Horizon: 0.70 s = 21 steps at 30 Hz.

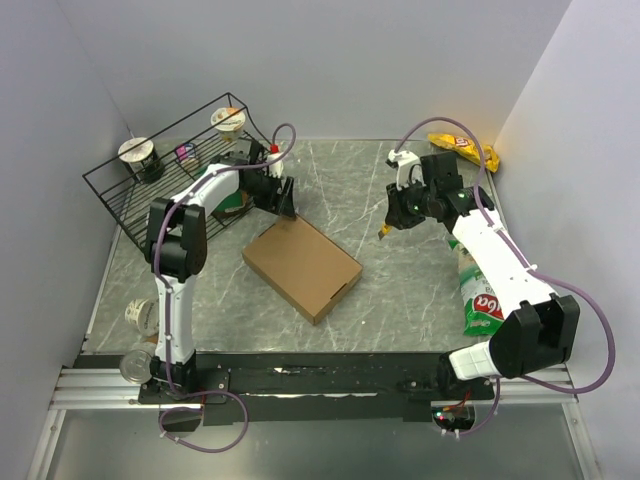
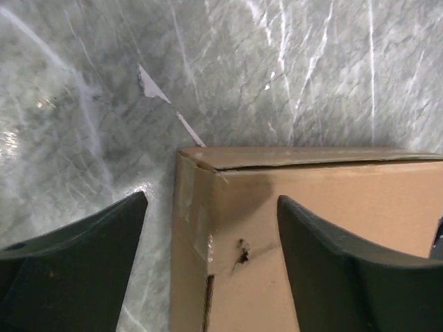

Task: Unpack the express box

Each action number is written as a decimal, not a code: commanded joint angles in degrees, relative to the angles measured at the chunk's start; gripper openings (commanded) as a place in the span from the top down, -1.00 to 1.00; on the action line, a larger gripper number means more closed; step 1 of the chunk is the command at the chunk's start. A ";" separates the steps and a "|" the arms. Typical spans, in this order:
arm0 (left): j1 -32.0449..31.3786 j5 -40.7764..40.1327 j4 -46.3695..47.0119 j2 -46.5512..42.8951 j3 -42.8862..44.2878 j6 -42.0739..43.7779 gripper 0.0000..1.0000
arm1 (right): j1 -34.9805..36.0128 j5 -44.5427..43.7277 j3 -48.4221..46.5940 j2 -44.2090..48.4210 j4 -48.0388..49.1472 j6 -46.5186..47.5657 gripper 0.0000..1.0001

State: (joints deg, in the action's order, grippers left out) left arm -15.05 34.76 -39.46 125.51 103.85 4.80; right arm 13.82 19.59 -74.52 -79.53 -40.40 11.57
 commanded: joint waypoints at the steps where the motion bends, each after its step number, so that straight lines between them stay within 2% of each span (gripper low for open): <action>1: 0.63 4.43 1.05 2.19 1.18 -0.23 -0.39 | -0.55 0.18 0.60 0.95 0.50 0.03 1.00; 5: 0.64 6.28 1.23 3.24 1.00 -0.05 0.00 | -0.47 0.18 0.96 0.60 1.11 -0.23 1.00; 6: 0.63 6.63 1.14 3.33 1.00 0.21 0.16 | -0.64 0.18 1.04 0.60 1.20 -0.15 1.00; 15: 0.46 11.55 -0.70 2.11 1.35 2.41 0.98 | -0.82 -1.22 0.78 0.25 1.64 0.64 1.00; 21: 0.46 14.80 -1.58 -0.79 1.53 2.94 0.98 | -0.99 -2.28 0.26 -0.80 1.03 1.34 1.00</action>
State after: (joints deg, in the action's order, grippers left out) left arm -14.11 45.98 -38.81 127.57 104.16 5.91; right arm 13.54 18.57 -73.54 -79.70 -40.64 11.88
